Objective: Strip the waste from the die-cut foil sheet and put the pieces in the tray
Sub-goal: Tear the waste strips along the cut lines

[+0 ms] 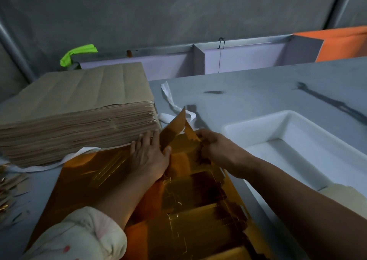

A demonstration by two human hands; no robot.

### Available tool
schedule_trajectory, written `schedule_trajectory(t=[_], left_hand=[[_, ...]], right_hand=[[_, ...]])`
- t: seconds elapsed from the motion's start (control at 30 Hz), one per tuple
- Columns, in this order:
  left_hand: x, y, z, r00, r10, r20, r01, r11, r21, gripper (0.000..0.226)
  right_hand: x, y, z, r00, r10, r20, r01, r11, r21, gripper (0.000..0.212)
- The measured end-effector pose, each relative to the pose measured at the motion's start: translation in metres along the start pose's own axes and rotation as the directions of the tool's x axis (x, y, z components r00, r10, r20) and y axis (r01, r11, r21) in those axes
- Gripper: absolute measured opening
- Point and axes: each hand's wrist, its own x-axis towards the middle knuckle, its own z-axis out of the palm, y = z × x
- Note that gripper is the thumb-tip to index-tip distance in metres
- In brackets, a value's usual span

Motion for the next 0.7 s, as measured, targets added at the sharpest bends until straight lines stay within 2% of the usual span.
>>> schedule_trajectory(t=[0.07, 0.13, 0.27, 0.3, 0.43, 0.57, 0.7], left_hand=[[-0.001, 0.0, 0.001, 0.998, 0.04, -0.045, -0.041, 0.999, -0.009, 0.058], [-0.004, 0.001, 0.001, 0.993, 0.088, -0.076, -0.087, 0.996, 0.012, 0.056], [-0.016, 0.002, -0.003, 0.985, 0.164, -0.056, -0.161, 0.985, 0.056, 0.059], [-0.019, 0.0, -0.004, 0.983, 0.179, -0.047, -0.175, 0.982, 0.077, 0.059], [-0.03, -0.005, -0.007, 0.978, 0.207, -0.028, -0.203, 0.974, 0.104, 0.055], [-0.033, -0.007, -0.007, 0.977, 0.211, -0.035, -0.207, 0.974, 0.091, 0.066], [-0.023, -0.014, -0.008, 0.991, 0.108, -0.085, -0.105, 0.994, 0.035, 0.082]], right_hand=[[0.002, 0.001, 0.0, 1.0, 0.014, 0.009, -0.015, 0.999, 0.04, 0.024], [0.004, 0.0, 0.0, 0.999, 0.05, 0.001, -0.05, 0.996, 0.078, 0.01], [0.008, 0.004, 0.002, 0.99, 0.136, -0.023, -0.133, 0.986, 0.098, 0.048], [0.009, 0.005, 0.002, 0.99, 0.134, -0.043, -0.131, 0.988, 0.078, 0.049], [0.007, 0.005, 0.003, 0.991, 0.115, -0.075, -0.115, 0.993, 0.009, 0.026], [0.005, 0.004, 0.003, 0.985, 0.143, -0.101, -0.145, 0.989, -0.015, 0.017], [0.006, 0.006, 0.005, 0.98, 0.123, -0.156, -0.134, 0.989, -0.061, 0.017]])
